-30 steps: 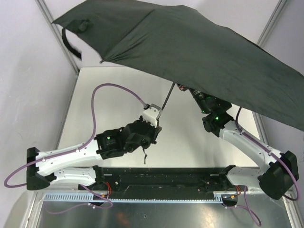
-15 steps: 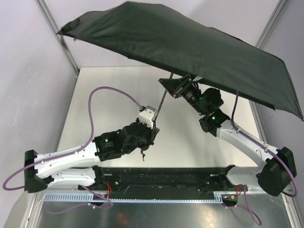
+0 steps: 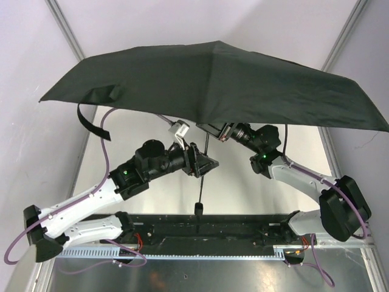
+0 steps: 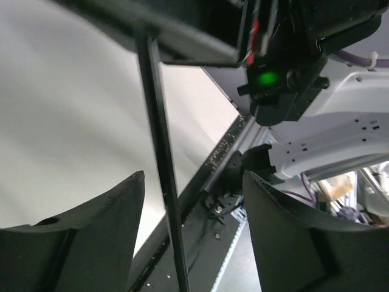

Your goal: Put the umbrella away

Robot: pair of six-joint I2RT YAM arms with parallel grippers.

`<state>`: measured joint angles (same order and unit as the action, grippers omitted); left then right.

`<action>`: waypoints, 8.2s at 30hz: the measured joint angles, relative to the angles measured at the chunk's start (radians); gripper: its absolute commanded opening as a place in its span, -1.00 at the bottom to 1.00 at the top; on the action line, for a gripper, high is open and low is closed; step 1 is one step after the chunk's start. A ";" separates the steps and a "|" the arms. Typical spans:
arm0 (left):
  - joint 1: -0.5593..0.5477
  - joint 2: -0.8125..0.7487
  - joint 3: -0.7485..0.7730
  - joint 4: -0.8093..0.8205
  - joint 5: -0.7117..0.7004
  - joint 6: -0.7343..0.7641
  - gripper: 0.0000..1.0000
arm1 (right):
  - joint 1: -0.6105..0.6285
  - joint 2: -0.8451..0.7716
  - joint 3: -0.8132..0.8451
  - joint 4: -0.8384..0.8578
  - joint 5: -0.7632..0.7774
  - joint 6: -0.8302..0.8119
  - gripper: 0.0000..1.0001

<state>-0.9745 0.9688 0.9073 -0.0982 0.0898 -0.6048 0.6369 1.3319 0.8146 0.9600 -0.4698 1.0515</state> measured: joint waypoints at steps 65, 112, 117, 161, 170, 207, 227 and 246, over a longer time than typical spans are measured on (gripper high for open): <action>0.080 -0.060 -0.304 0.359 0.252 -0.329 -1.00 | -0.154 0.256 0.163 0.255 0.457 0.357 -1.00; 0.149 0.025 -0.135 0.025 0.505 -0.077 -1.00 | 0.079 -0.147 -0.014 -0.066 0.519 -0.386 0.24; 0.205 0.017 -0.016 0.071 0.276 -0.092 -1.00 | 0.227 -0.143 -0.043 -0.258 0.407 -0.362 0.38; 0.049 -0.027 -0.012 -0.173 -0.271 0.120 0.02 | 0.142 0.164 0.387 -0.377 0.408 -0.351 -1.00; 0.181 -0.100 -0.061 -0.087 0.087 0.008 0.61 | -0.013 0.145 0.140 -0.016 0.212 0.013 -1.00; -0.159 0.037 -0.002 -0.132 -0.390 -0.016 -1.00 | 0.002 0.032 0.409 -0.568 0.588 -0.266 0.40; -0.167 0.072 0.013 -0.121 -0.433 -0.026 -1.00 | -0.137 0.090 0.482 -0.684 0.604 0.015 -0.03; -0.188 0.096 0.042 -0.104 -0.534 -0.024 -1.00 | -0.119 0.196 0.717 -1.026 0.765 -0.026 -0.98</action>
<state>-1.1629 1.0645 0.9489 -0.2020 -0.4442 -0.6289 0.5182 1.5284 1.5318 -0.0662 0.2951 1.0260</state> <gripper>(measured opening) 0.070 0.146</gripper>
